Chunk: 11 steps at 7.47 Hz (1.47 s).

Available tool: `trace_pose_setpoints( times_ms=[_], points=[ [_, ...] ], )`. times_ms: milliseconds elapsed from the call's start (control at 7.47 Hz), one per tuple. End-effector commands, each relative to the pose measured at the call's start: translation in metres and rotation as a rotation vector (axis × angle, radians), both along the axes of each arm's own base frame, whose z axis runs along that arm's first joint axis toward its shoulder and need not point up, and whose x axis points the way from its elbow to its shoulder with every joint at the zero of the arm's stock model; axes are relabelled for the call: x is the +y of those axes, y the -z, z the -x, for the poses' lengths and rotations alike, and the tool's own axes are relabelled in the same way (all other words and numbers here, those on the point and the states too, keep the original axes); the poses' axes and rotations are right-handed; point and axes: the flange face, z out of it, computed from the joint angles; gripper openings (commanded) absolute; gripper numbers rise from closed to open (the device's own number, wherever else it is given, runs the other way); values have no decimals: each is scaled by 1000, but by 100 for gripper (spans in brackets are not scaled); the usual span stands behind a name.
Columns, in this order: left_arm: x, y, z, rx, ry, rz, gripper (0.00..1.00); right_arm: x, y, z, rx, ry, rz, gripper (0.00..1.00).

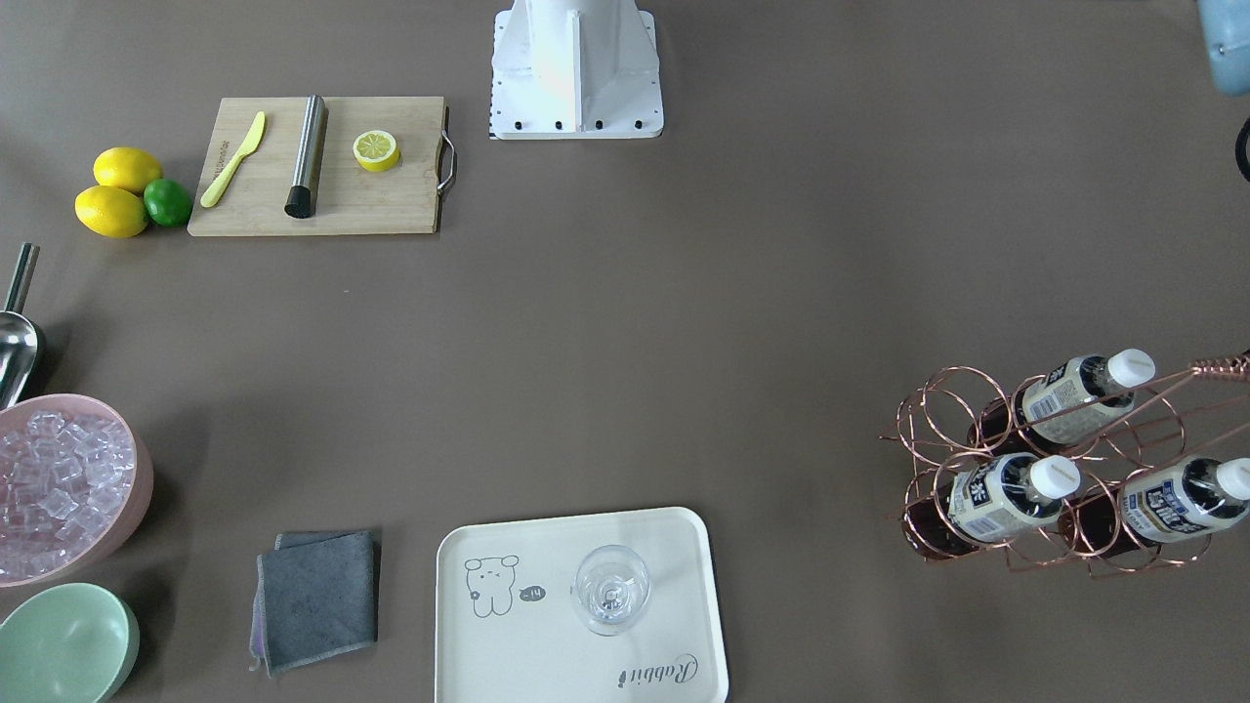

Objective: Take tea from basket to plate

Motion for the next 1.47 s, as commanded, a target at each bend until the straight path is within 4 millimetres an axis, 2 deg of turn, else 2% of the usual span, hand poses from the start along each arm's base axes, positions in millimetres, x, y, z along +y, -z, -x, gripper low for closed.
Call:
trace_pose_setpoints(
  times_ms=[0, 134, 268, 402, 536, 669, 803, 937, 1071, 1205, 1339],
  points=[
    [74, -6, 24, 24, 88, 95, 0, 0, 0, 1, -10, -1, 3, 100],
    [106, -12, 33, 38, 138, 156, 0, -1, 1, 1, -12, -1, 0, 100],
    [124, -22, 36, 48, 166, 200, 0, -2, 3, 1, -18, -1, -5, 100],
    [153, -18, 40, 79, 224, 238, 0, -1, 3, 1, -19, -2, -13, 100],
    [169, -13, 41, 106, 273, 277, 0, -2, 3, 1, -17, -2, -15, 100],
    [176, -7, 35, 114, 261, 268, 0, -2, 2, 1, -17, -2, -14, 100],
    [179, -1, 21, 138, 225, 276, 0, -2, 3, 1, -19, -3, -15, 100],
    [183, 10, -7, 158, 178, 285, 0, -2, 2, 1, -17, -3, -11, 100],
    [193, 30, -37, 177, 136, 280, 0, -5, 8, 7, -25, 4, -21, 100],
    [198, 53, -56, 199, 117, 275, 0, -19, 30, 13, -41, -11, -41, 100],
    [202, 74, -85, 216, 82, 279, 0, -20, 60, 44, -38, -54, -6, 100]
  ],
)
